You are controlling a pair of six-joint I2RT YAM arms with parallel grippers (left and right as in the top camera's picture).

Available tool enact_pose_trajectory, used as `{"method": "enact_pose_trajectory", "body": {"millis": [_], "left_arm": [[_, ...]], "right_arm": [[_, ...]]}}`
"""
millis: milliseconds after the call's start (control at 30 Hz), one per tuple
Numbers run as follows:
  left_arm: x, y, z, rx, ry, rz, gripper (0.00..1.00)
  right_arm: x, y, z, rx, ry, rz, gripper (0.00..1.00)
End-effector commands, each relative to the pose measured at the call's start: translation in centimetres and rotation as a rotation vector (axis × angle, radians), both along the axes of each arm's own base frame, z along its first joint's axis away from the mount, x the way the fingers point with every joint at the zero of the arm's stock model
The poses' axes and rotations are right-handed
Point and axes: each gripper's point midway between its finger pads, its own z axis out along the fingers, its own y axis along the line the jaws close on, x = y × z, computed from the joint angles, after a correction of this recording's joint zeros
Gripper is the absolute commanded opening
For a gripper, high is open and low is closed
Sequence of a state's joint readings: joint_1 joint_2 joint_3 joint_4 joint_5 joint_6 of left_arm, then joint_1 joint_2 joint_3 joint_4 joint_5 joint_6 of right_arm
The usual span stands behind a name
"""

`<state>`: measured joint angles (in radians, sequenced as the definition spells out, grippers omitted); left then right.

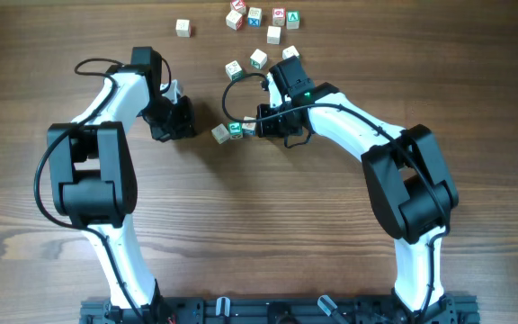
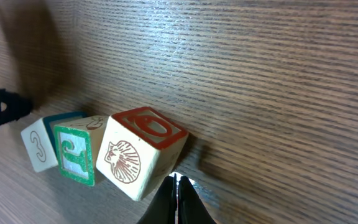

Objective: Form a horizontal line

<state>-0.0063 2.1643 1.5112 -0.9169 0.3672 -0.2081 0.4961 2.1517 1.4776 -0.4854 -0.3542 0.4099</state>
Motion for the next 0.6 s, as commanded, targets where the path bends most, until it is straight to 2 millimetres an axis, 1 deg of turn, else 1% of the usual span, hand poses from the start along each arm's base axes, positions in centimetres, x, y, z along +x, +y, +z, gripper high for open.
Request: {"method": "enact_pose_trajectory", "body": {"millis": [0, 67, 133, 233, 400, 567], "left_arm": [[-1.8, 0.7, -1.4, 0.042, 0.079, 0.002, 0.04], [-2.0, 0.3, -1.3, 0.014, 0.087, 0.006, 0.04], [-1.9, -1.0, -0.7, -0.066, 0.084, 0.008, 0.04], [-1.5, -2.1, -0.3, -0.126, 0.067, 0.007, 0.04], [-1.2, -2.5, -0.1, -0.147, 0.058, 0.008, 0.04], [-1.2, -3.6, 0.3, -0.201, 0.053, -0.001, 0.05]], "right_arm": [[-0.1, -0.3, 0.1, -0.026, -0.026, 0.023, 0.05], [-0.1, -0.3, 0.1, -0.026, -0.027, 0.023, 0.05], [0.0, -0.2, 0.1, -0.024, -0.030, 0.022, 0.05], [0.0, -0.2, 0.2, -0.023, -0.032, 0.023, 0.05], [0.0, -0.2, 0.2, -0.023, -0.034, 0.022, 0.05], [0.3, 0.0, 0.3, -0.015, -0.047, 0.022, 0.05]]}}
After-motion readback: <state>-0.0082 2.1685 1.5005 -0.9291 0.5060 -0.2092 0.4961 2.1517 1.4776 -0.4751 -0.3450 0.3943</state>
